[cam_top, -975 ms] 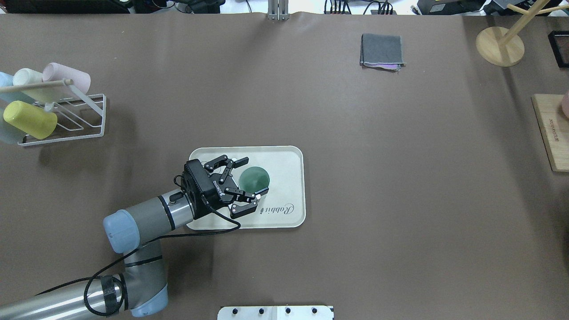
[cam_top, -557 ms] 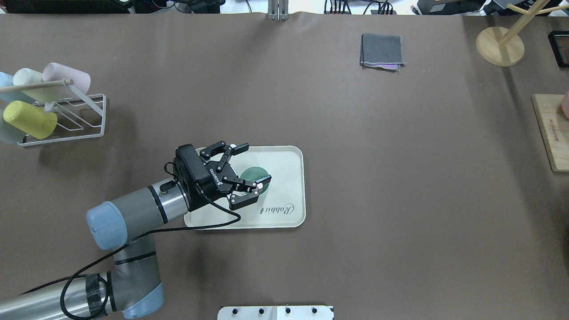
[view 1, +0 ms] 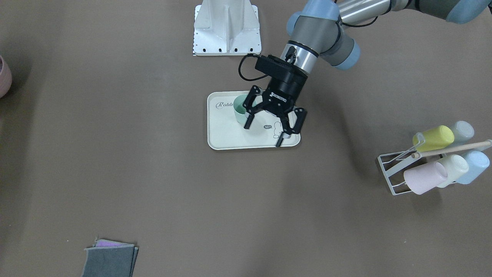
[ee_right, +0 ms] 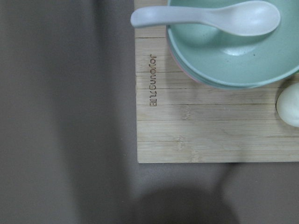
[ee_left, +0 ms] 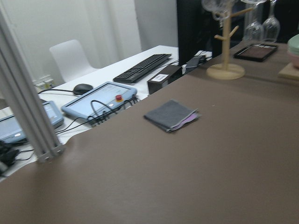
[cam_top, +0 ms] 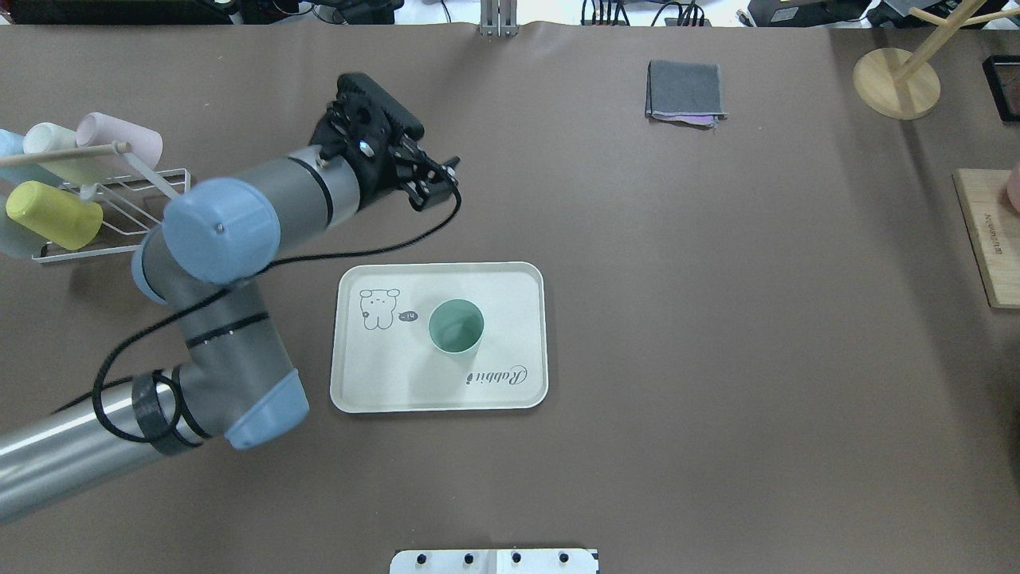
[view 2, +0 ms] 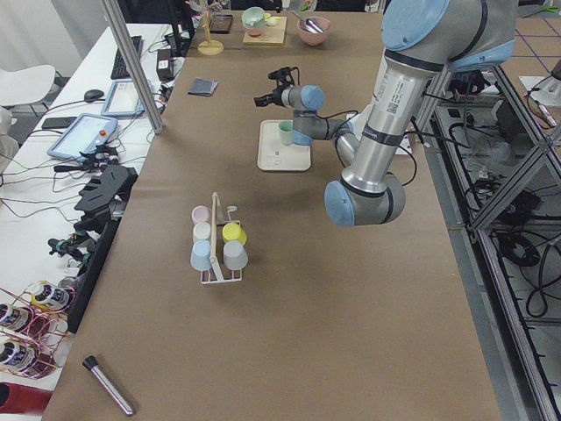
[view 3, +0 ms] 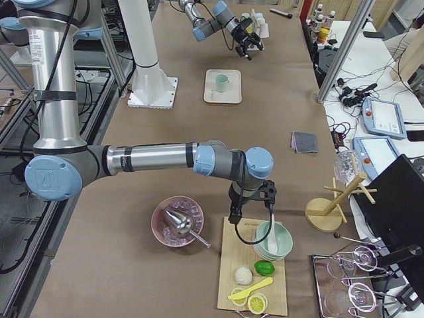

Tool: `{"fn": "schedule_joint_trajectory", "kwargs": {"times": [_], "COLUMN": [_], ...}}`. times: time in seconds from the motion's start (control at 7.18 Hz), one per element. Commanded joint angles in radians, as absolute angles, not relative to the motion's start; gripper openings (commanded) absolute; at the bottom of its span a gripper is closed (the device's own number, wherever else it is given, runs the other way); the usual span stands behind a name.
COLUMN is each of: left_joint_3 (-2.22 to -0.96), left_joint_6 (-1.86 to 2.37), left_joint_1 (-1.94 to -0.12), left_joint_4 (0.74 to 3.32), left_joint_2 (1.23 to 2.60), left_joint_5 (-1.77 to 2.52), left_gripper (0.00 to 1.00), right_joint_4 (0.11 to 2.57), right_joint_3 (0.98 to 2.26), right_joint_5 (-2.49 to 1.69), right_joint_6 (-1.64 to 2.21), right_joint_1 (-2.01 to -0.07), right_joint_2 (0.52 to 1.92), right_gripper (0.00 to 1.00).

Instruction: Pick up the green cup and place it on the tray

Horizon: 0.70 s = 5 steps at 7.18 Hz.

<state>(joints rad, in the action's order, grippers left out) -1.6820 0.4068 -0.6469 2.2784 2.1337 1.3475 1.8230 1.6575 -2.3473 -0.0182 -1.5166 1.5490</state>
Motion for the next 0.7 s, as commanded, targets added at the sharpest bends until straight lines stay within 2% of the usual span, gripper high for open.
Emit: {"fn": "schedule_joint_trajectory", "kwargs": {"times": [0.0, 0.28, 0.56], "left_joint_3": [-1.669, -1.654, -1.577], "left_joint_6": [0.411, 0.413, 0.405], "left_joint_1": [-0.870, -1.140, -1.360], "left_joint_4": [1.951, 1.792, 1.769], "left_joint_2": [2.131, 2.062, 1.957], "left_joint_5": [1.382, 1.745, 2.143], "left_gripper": [0.98, 0.98, 0.98], "right_joint_4": [1.821, 1.778, 1.776], "right_joint_3": [1.655, 1.648, 1.649], "right_joint_5": [-2.324, -2.324, -2.324], "right_joint_6": [-0.020, -0.020, -0.014], "right_joint_1": [-1.517, -1.517, -1.517], "right_joint_2": [1.546, 1.558, 1.559], "right_gripper": [1.00, 1.00, 1.00]}}
